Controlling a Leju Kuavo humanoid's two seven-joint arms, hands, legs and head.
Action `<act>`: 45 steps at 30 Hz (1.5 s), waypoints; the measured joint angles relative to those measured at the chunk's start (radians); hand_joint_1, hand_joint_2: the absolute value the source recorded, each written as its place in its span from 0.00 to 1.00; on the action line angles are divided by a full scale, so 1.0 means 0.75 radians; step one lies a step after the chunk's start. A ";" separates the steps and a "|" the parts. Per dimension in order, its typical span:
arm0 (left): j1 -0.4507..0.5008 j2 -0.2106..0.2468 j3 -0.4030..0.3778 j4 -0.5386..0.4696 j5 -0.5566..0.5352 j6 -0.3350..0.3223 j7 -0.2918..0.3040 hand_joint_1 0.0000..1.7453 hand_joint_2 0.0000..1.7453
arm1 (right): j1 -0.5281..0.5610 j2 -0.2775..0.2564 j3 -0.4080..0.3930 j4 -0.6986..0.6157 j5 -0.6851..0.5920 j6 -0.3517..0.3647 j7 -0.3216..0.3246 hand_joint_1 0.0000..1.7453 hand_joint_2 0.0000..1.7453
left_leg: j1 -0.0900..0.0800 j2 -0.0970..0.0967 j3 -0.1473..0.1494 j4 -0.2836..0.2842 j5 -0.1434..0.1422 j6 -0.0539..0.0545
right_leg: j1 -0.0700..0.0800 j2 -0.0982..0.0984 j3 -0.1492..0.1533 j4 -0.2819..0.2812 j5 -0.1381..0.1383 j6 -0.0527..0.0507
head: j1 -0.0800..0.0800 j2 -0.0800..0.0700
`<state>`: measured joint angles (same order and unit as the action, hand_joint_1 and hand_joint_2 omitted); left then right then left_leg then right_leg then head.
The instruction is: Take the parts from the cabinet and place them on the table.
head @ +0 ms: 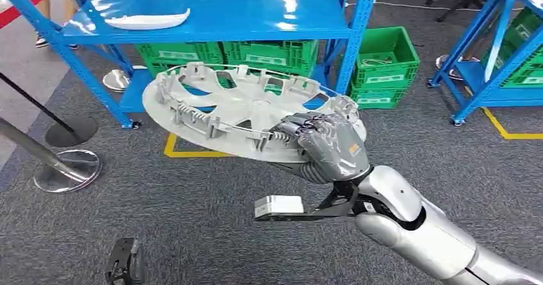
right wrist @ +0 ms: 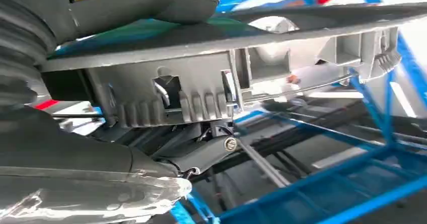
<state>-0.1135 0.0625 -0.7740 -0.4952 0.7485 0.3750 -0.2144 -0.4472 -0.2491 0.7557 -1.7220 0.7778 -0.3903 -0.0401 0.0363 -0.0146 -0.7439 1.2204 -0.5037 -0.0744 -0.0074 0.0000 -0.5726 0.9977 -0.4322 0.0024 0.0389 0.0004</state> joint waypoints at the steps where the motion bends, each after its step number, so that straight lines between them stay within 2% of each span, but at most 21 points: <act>1: 0.001 0.000 -0.001 0.000 0.000 0.000 0.006 0.00 0.00 | 0.000 0.000 0.000 0.001 0.000 -0.002 -0.001 1.00 1.00 | -0.003 0.001 -0.036 0.087 -0.026 0.002 | 0.005 -0.018 -0.003 0.000 0.001 -0.002 | 0.001 0.000; 4: 0.001 0.000 -0.003 0.002 0.000 0.000 0.015 0.00 0.00 | 0.000 0.000 0.000 0.001 0.000 -0.002 -0.004 1.00 1.00 | -0.011 0.011 0.057 -0.046 0.066 0.014 | 0.012 -0.067 -0.003 0.001 0.003 -0.002 | 0.001 0.000; 6: -0.004 0.000 -0.005 0.002 0.000 0.000 0.015 0.00 0.00 | -0.001 0.000 0.000 0.001 -0.001 -0.002 -0.006 1.00 1.00 | -0.025 0.100 0.204 -0.287 0.142 0.029 | 0.016 -0.096 0.003 0.004 0.001 0.005 | -0.001 0.000; 11: -0.005 0.000 -0.007 0.003 0.000 0.000 0.015 0.00 0.00 | -0.008 -0.001 -0.003 0.001 0.001 -0.004 -0.009 1.00 1.00 | -0.029 0.052 0.195 -0.322 0.148 0.072 | 0.030 -0.150 -0.001 0.009 -0.003 0.029 | -0.001 0.000; 13: -0.007 0.002 -0.007 0.003 0.000 0.000 0.016 0.00 0.00 | -0.008 -0.001 -0.003 0.001 0.001 -0.004 -0.009 1.00 1.00 | -0.021 0.029 0.189 -0.322 0.154 0.084 | 0.019 -0.036 -0.044 0.101 -0.076 0.049 | 0.004 0.000; 15: -0.012 0.001 -0.007 0.003 0.000 0.000 0.016 0.00 0.00 | -0.006 -0.001 -0.003 0.001 0.001 -0.004 -0.009 1.00 1.00 | -0.021 0.001 0.181 -0.321 0.159 0.091 | 0.016 -0.006 -0.142 0.329 -0.184 0.054 | 0.003 0.000; 17: -0.008 0.001 -0.008 0.004 0.000 -0.001 0.017 0.00 0.00 | -0.003 -0.001 -0.003 0.001 0.001 -0.004 -0.009 1.00 1.00 | -0.021 -0.033 0.175 -0.321 0.164 0.091 | 0.016 -0.004 -0.204 0.459 -0.216 0.055 | 0.003 0.000; 20: -0.007 0.000 -0.009 0.004 0.000 -0.001 0.019 0.00 0.00 | -0.003 -0.001 -0.003 0.001 0.001 -0.004 -0.009 1.00 1.00 | -0.017 -0.089 0.175 -0.321 0.172 0.081 | 0.015 0.022 -0.067 0.187 -0.060 0.040 | 0.003 0.000; 21: -0.009 -0.001 -0.009 0.004 0.000 -0.001 0.019 0.00 0.00 | -0.004 -0.001 -0.003 0.001 0.001 -0.004 -0.009 1.00 1.00 | -0.013 -0.104 0.174 -0.321 0.175 0.077 | 0.013 0.074 -0.004 0.063 -0.010 0.034 | 0.003 0.000; 22: -0.011 -0.003 -0.009 0.004 0.000 -0.002 0.019 0.00 0.00 | -0.005 -0.001 -0.003 0.001 0.001 -0.004 -0.009 1.00 1.00 | -0.012 -0.116 0.165 -0.321 0.182 0.067 | 0.005 0.154 0.021 0.015 -0.031 0.028 | 0.000 0.000; 26: -0.004 -0.001 -0.010 0.005 0.000 -0.001 0.020 0.00 0.00 | -0.008 -0.001 -0.004 0.001 0.001 -0.008 -0.009 1.00 1.00 | 0.002 -0.182 0.147 -0.344 0.215 0.020 | 0.018 0.092 0.026 -0.005 -0.010 0.009 | 0.002 0.000; 27: -0.002 0.005 -0.010 0.006 0.001 -0.001 0.020 0.00 0.00 | -0.009 -0.001 -0.004 0.001 0.001 -0.008 -0.009 1.00 1.00 | 0.004 -0.157 0.141 -0.338 0.208 0.024 | 0.005 0.067 0.034 -0.026 0.004 0.005 | 0.002 0.000; 29: -0.011 -0.003 -0.012 0.006 0.000 -0.002 0.020 0.00 0.00 | -0.008 -0.001 -0.005 0.001 0.001 -0.009 -0.009 1.00 1.00 | -0.015 -0.026 0.068 -0.193 0.106 0.019 | 0.007 0.027 0.032 -0.034 0.010 -0.006 | -0.016 0.000; 32: -0.009 -0.004 -0.013 0.006 0.000 -0.002 0.020 0.00 0.00 | -0.006 -0.001 -0.005 0.001 0.001 -0.009 -0.009 1.00 1.00 | -0.013 0.002 -0.054 0.091 -0.002 0.008 | 0.010 -0.037 0.027 -0.034 0.011 -0.008 | -0.016 0.000; 35: -0.007 0.002 -0.013 0.006 0.000 -0.001 0.021 0.00 0.00 | -0.004 -0.001 -0.005 0.001 0.001 -0.009 -0.009 1.00 1.00 | -0.010 0.022 0.064 -0.099 0.107 0.000 | 0.004 -0.089 0.025 -0.026 0.007 0.003 | -0.015 0.000; 37: -0.011 -0.002 -0.013 0.006 0.000 -0.001 0.020 0.00 0.00 | -0.006 -0.001 -0.005 0.001 0.001 -0.009 -0.009 1.00 1.00 | -0.016 0.143 0.191 -0.316 0.152 -0.015 | 0.017 -0.118 0.024 -0.012 -0.005 0.026 | -0.018 0.000; 39: -0.012 -0.006 -0.013 0.006 0.000 -0.002 0.021 0.00 0.00 | -0.011 -0.001 -0.006 0.001 0.002 -0.009 -0.009 1.00 1.00 | -0.013 0.095 0.176 -0.313 0.159 0.034 | 0.027 -0.137 0.017 -0.001 -0.010 0.031 | -0.011 0.000; 41: -0.008 -0.006 -0.014 0.007 0.003 -0.002 0.014 0.00 0.00 | -0.012 -0.001 -0.006 0.001 -0.008 -0.012 -0.031 1.00 1.00 | -0.019 0.066 0.168 -0.306 0.157 0.052 | 0.020 -0.163 0.023 -0.002 -0.012 0.035 | -0.012 0.000; 42: -0.008 -0.006 -0.013 0.007 0.004 -0.003 0.008 0.00 0.00 | -0.012 -0.001 -0.006 0.001 -0.013 -0.015 -0.041 1.00 1.00 | -0.016 0.052 0.169 -0.308 0.161 0.064 | 0.012 -0.149 0.018 0.005 -0.024 0.046 | -0.012 0.000; 43: -0.009 -0.004 -0.013 0.007 0.006 -0.009 0.001 0.00 0.00 | -0.012 -0.001 -0.006 0.000 -0.018 -0.016 -0.047 1.00 1.00 | -0.014 0.038 0.169 -0.310 0.164 0.071 | 0.007 -0.075 0.003 0.039 -0.058 0.052 | -0.013 0.000; 45: -0.016 -0.003 -0.013 0.007 0.012 -0.013 -0.004 0.00 0.00 | -0.012 -0.001 -0.006 -0.008 -0.022 -0.025 -0.055 1.00 1.00 | -0.014 0.007 0.165 -0.311 0.167 0.082 | 0.007 -0.010 -0.085 0.251 -0.167 0.051 | -0.007 0.000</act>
<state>-0.1256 0.0607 -0.7835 -0.4898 0.7572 0.3654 -0.2174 -0.4563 -0.2499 0.7511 -1.7277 0.7610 -0.4090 -0.0813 0.0261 -0.0090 -0.6201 0.9873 -0.3786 -0.0126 -0.0021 -0.0074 -0.6367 1.1864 -0.5578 0.0410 0.0340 0.0004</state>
